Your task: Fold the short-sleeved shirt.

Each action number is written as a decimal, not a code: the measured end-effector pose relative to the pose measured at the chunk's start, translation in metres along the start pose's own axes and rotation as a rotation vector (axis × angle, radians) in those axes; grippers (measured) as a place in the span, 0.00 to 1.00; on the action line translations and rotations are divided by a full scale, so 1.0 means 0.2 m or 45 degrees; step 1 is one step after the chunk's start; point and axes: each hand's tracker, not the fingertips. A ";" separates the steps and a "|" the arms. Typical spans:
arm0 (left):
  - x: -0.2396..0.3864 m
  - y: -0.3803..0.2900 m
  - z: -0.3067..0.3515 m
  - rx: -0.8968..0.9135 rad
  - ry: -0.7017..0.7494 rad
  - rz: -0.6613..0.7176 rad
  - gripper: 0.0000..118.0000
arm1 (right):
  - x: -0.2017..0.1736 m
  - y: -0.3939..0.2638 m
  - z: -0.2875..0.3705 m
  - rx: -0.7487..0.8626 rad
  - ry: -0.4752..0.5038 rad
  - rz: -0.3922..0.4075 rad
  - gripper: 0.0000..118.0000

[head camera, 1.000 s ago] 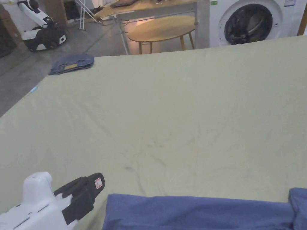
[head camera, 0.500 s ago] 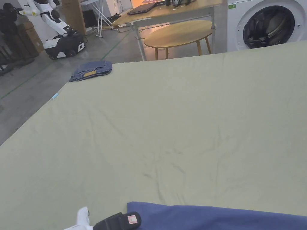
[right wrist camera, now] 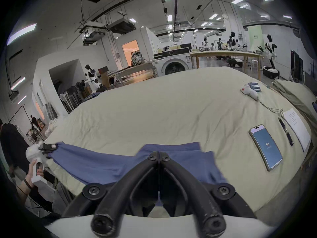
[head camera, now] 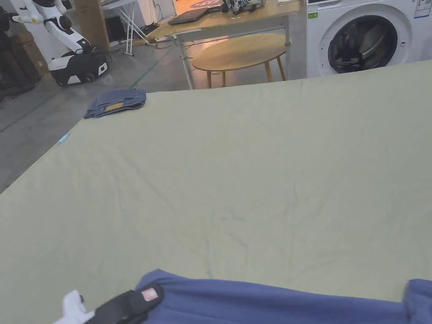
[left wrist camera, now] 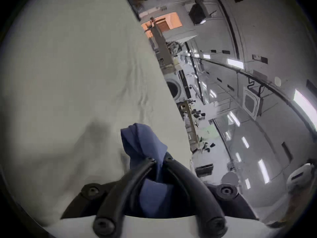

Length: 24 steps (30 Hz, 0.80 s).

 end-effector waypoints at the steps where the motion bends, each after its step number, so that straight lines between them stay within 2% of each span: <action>1: 0.09 0.04 0.06 0.033 0.087 -0.112 0.00 | 0.00 -0.01 0.00 -0.002 -0.002 0.001 0.00; 3: 0.18 0.13 0.15 0.024 0.238 -0.317 0.00 | 0.01 -0.02 0.00 -0.012 0.003 -0.006 0.00; 5: 0.34 0.12 0.15 0.011 0.299 -0.491 0.00 | 0.01 -0.03 -0.01 -0.019 0.006 -0.026 0.00; 8: 0.49 -0.02 -0.03 -0.065 0.183 -0.537 0.00 | 0.01 -0.04 -0.02 -0.018 0.024 -0.077 0.00; 10: 0.52 -0.19 -0.27 -0.214 0.154 -0.550 0.00 | 0.00 -0.03 -0.02 -0.011 0.036 -0.099 0.00; 15: 0.51 -0.62 -0.80 -0.547 0.183 -0.631 0.00 | -0.04 -0.03 0.06 0.007 0.018 -0.069 0.00; 19: 0.59 -0.73 -0.92 -0.617 0.066 -0.683 0.00 | -0.03 -0.05 0.10 0.029 0.005 -0.102 0.00; 20: 0.60 -0.72 -0.92 -0.623 0.005 -0.670 0.08 | -0.02 -0.05 0.09 0.026 -0.003 -0.114 0.00; 22: 0.61 -0.69 -0.91 -0.611 -0.077 -0.613 0.47 | 0.00 -0.06 0.08 0.013 -0.008 -0.133 0.00; 24: 0.59 -0.64 -0.87 -0.551 -0.061 -0.616 0.45 | 0.01 -0.07 0.07 0.002 -0.013 -0.146 0.00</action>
